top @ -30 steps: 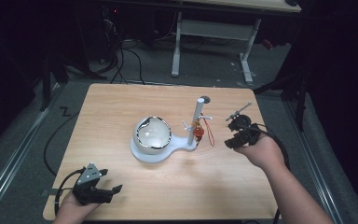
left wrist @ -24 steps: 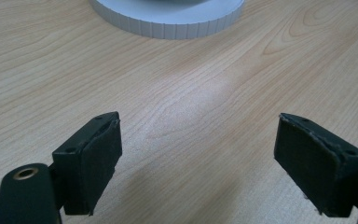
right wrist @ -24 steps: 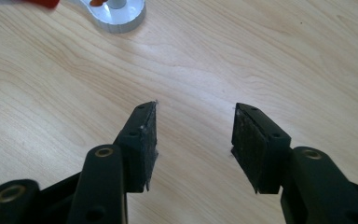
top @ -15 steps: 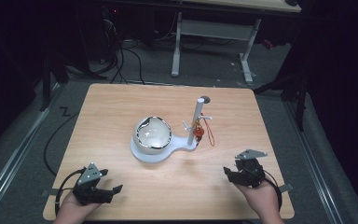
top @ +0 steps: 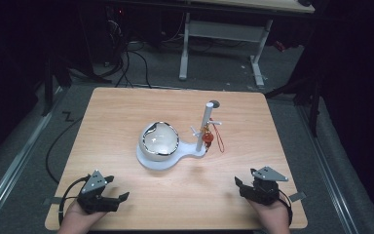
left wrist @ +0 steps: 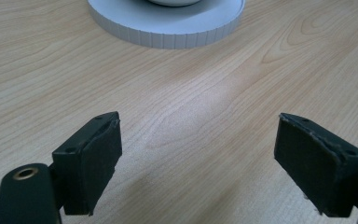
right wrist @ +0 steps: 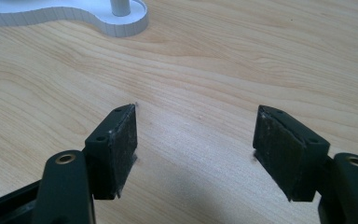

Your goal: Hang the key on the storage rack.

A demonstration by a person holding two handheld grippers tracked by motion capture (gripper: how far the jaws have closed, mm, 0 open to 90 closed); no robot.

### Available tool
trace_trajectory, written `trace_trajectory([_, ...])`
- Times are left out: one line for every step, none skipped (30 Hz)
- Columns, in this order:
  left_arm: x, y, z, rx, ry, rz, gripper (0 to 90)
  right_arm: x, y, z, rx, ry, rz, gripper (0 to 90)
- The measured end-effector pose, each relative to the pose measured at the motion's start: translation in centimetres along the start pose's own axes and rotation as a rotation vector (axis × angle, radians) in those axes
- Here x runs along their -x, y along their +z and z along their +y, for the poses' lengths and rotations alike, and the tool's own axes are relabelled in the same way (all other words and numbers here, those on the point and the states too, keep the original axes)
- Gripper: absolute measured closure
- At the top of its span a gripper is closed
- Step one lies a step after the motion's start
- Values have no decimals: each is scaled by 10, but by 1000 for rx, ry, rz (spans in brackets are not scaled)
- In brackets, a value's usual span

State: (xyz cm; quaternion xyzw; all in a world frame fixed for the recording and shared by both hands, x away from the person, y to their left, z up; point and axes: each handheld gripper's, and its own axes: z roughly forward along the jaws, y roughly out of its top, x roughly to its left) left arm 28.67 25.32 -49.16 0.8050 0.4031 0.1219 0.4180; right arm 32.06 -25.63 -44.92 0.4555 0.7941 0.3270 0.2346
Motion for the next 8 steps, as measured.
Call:
trace_trajectory([0, 0, 0, 2, -2, 0, 157, 0, 0, 0, -2, 4, 1, 306])
trace_trajectory([0, 0, 0, 3, -4, 1, 158, 0, 1, -1, -7, 14, 5, 307])
trace_trajectory([0, 0, -1, 3, -4, 1, 157, 1, 1, -1, -6, 15, 7, 308])
trace_trajectory([0, 0, -1, 1, -4, 1, 158, 1, 1, -1, -5, 14, 6, 309])
trace_trajectory([-1, -1, -1, 0, -4, 0, 158, 1, 1, -1, -5, 12, 5, 309])
trace_trajectory([-1, -1, -1, -1, -4, 0, 157, 1, 2, -1, -9, 15, 5, 309])
trace_trajectory([-1, -1, -1, 0, -4, -1, 157, 1, 2, -1, -13, 22, 6, 309])
trace_trajectory([-1, -2, -1, 3, -5, -3, 157, 1, 3, -1, -16, 24, 7, 309])
